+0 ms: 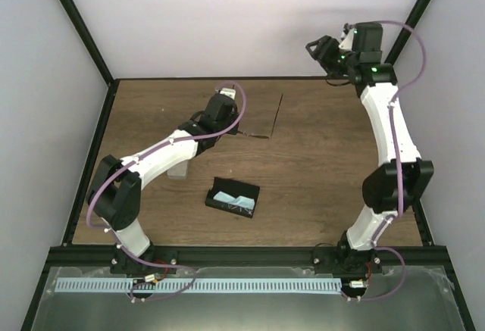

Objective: Organize the sunglasses
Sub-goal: Fold the sunglasses.

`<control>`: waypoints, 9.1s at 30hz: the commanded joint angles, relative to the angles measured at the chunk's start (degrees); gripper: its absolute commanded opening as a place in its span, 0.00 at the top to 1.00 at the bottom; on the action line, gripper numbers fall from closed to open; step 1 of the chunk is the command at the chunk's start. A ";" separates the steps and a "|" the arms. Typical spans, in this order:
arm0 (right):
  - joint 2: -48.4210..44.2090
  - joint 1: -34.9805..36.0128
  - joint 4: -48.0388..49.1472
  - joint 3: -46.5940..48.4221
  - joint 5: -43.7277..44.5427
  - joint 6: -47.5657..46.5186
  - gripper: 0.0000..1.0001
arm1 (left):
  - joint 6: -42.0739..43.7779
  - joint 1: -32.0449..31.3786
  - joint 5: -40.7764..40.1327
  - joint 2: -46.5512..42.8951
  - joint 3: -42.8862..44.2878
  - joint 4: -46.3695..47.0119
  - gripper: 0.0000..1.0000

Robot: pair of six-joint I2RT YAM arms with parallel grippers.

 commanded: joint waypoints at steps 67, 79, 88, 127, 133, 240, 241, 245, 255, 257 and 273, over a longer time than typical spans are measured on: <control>-3.28 16.84 -7.03 -14.99 6.08 -22.54 0.99 | 2.22 -4.24 -1.37 -5.61 -2.79 2.84 0.83; -8.92 16.85 -3.68 -20.43 5.82 -25.96 0.99 | -13.86 3.38 -3.27 -18.02 -5.30 -1.42 0.25; -13.39 16.88 -3.15 -23.73 2.40 -26.01 0.99 | -14.26 8.50 6.95 -6.31 5.84 -7.61 0.36; -16.89 16.84 0.24 -24.20 7.97 -24.35 0.99 | -2.92 2.99 34.00 -0.16 14.25 -13.43 0.25; -20.48 16.83 2.48 -26.18 11.42 -24.40 0.99 | -13.45 8.57 30.04 -8.75 10.42 -6.80 0.02; -42.51 17.00 9.42 -41.09 13.77 -27.07 0.39 | -68.14 2.02 37.61 -4.16 6.54 11.33 0.84; -42.69 17.06 9.54 -41.08 13.76 -26.96 0.39 | -68.29 2.11 37.70 -4.17 6.43 11.39 0.84; -43.49 17.01 9.12 -41.05 13.15 -26.94 0.39 | -68.68 2.54 37.93 -3.83 6.40 11.50 0.85; -52.88 17.04 7.63 -44.24 21.86 -26.24 0.37 | -69.70 3.48 38.59 -2.82 6.73 12.88 0.85; -54.80 17.02 6.04 -45.30 29.00 -23.54 0.37 | -69.84 3.57 38.71 -2.68 7.13 12.94 0.85; -32.13 16.95 4.62 -27.77 34.30 -21.82 0.99 | -68.92 3.58 38.83 -3.43 6.93 11.24 0.85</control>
